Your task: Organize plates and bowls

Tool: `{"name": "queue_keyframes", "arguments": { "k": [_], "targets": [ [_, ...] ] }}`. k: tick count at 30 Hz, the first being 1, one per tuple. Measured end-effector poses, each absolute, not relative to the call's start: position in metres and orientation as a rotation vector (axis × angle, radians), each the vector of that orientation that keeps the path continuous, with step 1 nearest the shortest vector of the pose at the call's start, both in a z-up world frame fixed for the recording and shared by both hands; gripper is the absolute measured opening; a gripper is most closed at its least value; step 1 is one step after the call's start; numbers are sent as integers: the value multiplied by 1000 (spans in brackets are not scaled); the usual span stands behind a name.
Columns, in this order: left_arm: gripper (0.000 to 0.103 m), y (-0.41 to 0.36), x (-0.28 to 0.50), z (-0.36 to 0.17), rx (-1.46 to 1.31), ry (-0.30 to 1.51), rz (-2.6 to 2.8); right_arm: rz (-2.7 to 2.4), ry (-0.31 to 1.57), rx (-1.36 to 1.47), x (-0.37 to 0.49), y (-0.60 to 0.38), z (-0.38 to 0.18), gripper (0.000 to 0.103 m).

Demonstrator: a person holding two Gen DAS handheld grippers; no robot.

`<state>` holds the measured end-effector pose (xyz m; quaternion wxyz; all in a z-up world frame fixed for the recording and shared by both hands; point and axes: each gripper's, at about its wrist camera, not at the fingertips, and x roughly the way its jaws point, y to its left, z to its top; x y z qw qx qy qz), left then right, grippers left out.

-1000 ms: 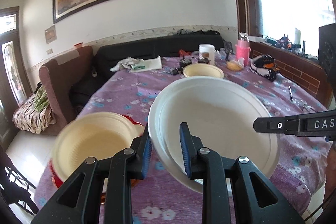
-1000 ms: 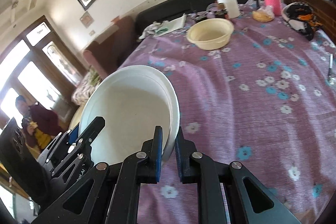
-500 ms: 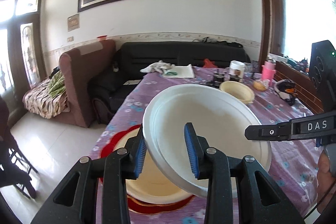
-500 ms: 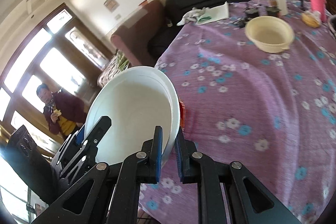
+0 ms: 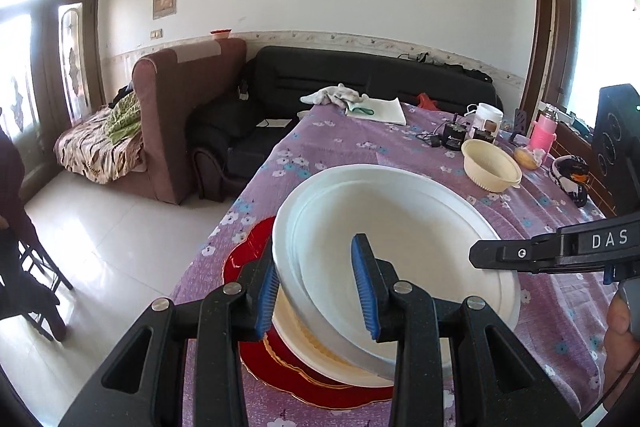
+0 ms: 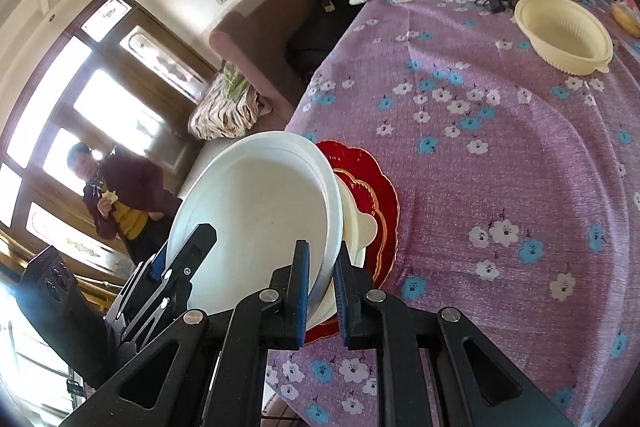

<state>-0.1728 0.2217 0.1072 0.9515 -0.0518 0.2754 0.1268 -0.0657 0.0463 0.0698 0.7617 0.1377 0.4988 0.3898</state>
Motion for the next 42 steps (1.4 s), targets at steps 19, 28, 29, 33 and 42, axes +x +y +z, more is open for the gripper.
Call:
{"name": "queue_keyframes", "arguments": {
  "k": [19, 28, 29, 33, 42],
  "targets": [
    [35, 228, -171, 98, -117, 577, 275, 839, 1102, 254, -69, 57, 59, 16],
    [43, 232, -173, 97, -125, 571, 296, 845, 1098, 256, -70, 56, 59, 21],
    [44, 233, -174, 97, -125, 571, 298, 845, 1094, 258, -70, 55, 60, 21],
    [46, 233, -175, 99, -128, 565, 306, 847, 1076, 263, -71, 50, 63, 21],
    [50, 218, -179, 109, -104, 543, 298, 832, 1049, 320, -71, 15, 65, 23]
  ]
}}
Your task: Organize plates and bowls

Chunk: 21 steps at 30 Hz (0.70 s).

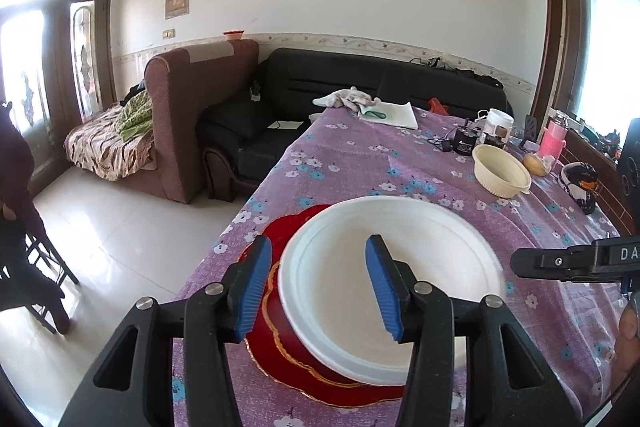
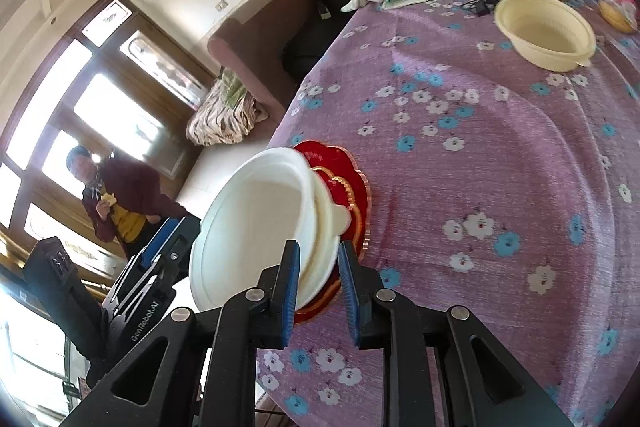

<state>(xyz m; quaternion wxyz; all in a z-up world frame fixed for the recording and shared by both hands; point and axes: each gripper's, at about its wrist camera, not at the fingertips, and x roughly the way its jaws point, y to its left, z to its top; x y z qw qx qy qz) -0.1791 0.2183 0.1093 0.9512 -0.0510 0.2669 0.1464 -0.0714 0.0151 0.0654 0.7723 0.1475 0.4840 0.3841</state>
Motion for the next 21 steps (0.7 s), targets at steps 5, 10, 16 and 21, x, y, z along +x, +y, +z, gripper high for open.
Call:
{"name": "queue_keyframes", "arguments": {
  "k": [5, 10, 16, 21],
  "targets": [
    [52, 202, -179, 115, -72, 535, 284, 812, 1040, 364, -67, -10, 63, 23],
    [53, 185, -177, 121, -45, 530, 265, 781, 1034, 411, -59, -39, 56, 23],
    [57, 147, -171, 125, 9, 531, 211, 735, 1037, 478, -47, -72, 42, 23],
    [65, 95, -161, 117, 70, 549, 113, 714, 1034, 524, -39, -96, 31, 23]
  ]
}}
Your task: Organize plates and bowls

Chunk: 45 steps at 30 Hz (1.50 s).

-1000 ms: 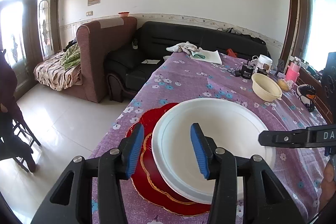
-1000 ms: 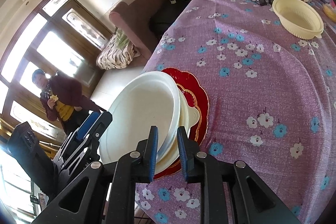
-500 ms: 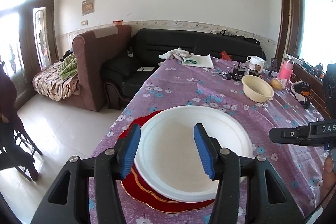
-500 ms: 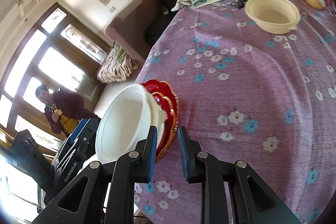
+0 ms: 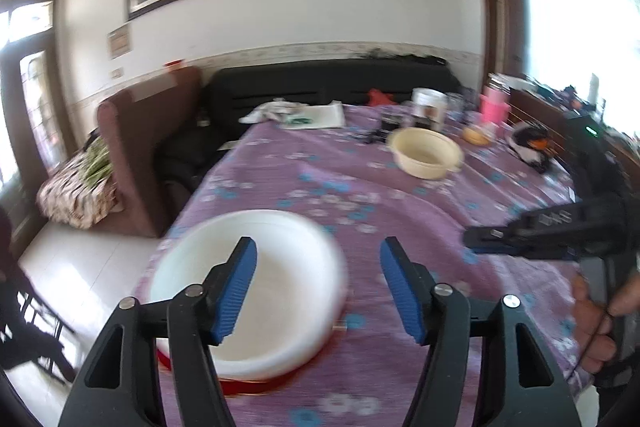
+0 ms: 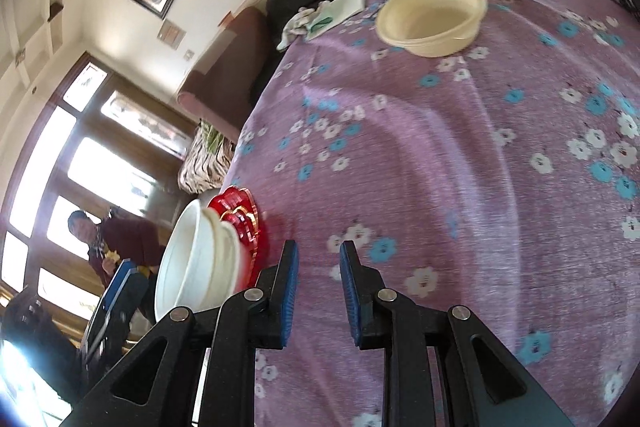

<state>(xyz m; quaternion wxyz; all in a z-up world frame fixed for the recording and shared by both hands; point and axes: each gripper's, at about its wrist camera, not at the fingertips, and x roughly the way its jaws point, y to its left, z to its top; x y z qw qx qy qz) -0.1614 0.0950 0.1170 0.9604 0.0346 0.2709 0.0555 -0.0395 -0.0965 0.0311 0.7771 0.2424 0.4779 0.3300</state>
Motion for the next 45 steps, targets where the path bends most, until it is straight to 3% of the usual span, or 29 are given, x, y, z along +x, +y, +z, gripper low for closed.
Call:
{"name": "queue_keyframes", "arguments": {
  "k": [8, 18, 25, 37, 41, 45],
  "targets": [
    [66, 6, -116, 82, 170, 654, -110, 619, 1019, 601, -16, -147, 11, 23],
    [69, -37, 5, 88, 102, 688, -146, 375, 941, 632, 18, -219, -19, 23],
    [70, -1, 56, 60, 13, 683, -5, 371, 926, 584, 28, -215, -26, 23],
    [70, 71, 61, 64, -201, 684, 117, 378, 1003, 673, 53, -189, -5, 24],
    [70, 86, 62, 60, -259, 694, 151, 348, 977, 707, 80, -169, 16, 41],
    [70, 97, 60, 60, -300, 690, 170, 297, 964, 737, 110, -154, 17, 42]
  ]
}}
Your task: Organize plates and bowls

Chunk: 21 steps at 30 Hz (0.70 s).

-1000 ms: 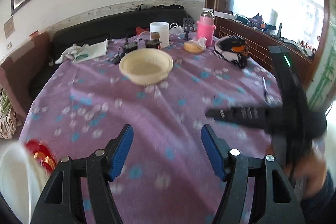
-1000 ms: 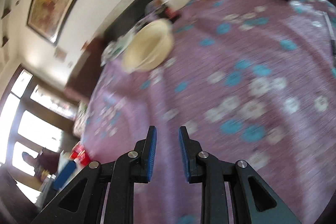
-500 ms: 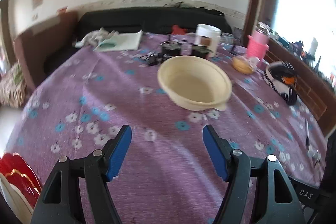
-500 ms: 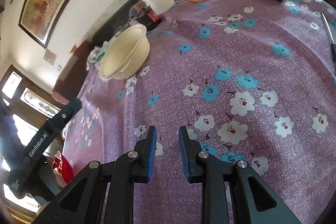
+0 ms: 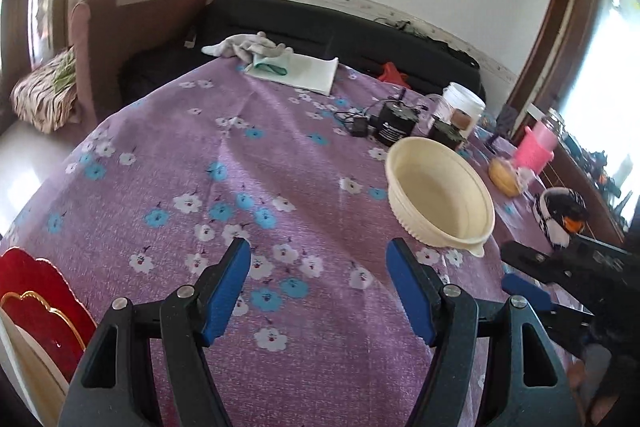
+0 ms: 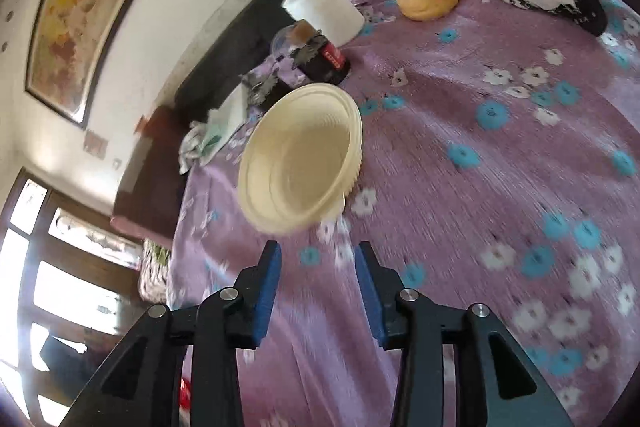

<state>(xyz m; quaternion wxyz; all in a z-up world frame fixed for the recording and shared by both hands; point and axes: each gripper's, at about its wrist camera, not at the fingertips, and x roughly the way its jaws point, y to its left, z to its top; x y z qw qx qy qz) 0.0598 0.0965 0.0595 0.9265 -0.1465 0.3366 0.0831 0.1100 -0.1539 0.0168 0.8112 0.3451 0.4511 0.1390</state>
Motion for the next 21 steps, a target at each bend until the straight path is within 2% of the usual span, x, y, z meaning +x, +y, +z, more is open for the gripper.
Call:
{"name": "queue_keyframes", "arguments": {
  "k": [3, 10, 11, 15, 21],
  "targets": [
    [70, 98, 60, 60, -306, 689, 174, 280, 990, 832, 127, -150, 3, 42],
    [70, 94, 62, 58, -284, 696, 173, 239, 1024, 842, 158, -137, -15, 42],
    [70, 94, 62, 58, -287, 698, 171, 239, 1037, 842, 159, -137, -18, 34],
    [70, 93, 62, 57, -281, 699, 169, 266, 1050, 786, 154, -145, -17, 20],
    [70, 92, 62, 58, -282, 699, 153, 343, 1075, 656, 111, -172, 1, 17]
  ]
}}
